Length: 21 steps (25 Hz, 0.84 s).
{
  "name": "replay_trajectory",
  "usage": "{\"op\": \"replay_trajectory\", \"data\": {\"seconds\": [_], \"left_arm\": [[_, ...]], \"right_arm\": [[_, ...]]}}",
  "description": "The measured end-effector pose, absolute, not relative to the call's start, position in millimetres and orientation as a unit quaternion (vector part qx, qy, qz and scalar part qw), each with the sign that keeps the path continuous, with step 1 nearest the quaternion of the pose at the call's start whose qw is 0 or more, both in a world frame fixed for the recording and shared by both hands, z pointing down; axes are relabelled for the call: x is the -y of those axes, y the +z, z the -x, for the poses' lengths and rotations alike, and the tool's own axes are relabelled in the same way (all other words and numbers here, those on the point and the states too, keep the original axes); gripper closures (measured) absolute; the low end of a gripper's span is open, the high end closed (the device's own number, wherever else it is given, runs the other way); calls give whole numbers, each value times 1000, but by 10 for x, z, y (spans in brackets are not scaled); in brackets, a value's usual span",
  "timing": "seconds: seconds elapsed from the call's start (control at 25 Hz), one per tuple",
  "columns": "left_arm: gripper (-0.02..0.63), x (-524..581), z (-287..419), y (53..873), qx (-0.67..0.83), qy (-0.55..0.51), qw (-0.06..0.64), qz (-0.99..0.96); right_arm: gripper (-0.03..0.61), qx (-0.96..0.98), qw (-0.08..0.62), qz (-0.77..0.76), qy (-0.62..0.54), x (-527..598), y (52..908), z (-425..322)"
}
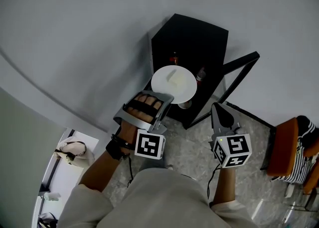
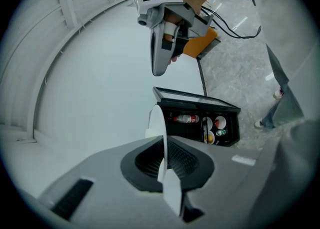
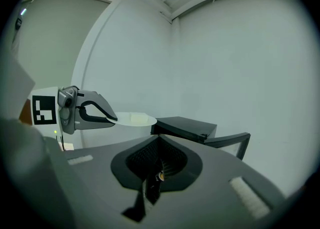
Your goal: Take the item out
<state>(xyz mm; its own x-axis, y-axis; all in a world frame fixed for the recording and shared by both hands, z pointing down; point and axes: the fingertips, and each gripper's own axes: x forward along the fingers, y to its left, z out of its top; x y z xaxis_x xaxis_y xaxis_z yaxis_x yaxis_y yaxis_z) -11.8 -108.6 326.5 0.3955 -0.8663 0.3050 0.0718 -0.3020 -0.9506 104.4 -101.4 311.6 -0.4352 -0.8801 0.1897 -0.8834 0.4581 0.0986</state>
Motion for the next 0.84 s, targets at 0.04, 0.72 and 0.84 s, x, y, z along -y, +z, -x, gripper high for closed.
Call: {"op": "replay_trajectory", "data": {"seconds": [0.04, 0.72, 0.84], "left_arm": [[600, 1086, 117, 3262, -300, -460, 509, 663], [600, 1020, 66, 3264, -297, -454, 515, 664], [600, 1008, 53, 3229, -298, -451, 517, 664]], "right_arm": [[572, 848, 108, -519, 7, 1017, 3117, -1032], [572, 848, 108, -519, 4, 898, 3137, -1011], [571, 848, 108, -520, 2, 876, 3112, -1015]]}}
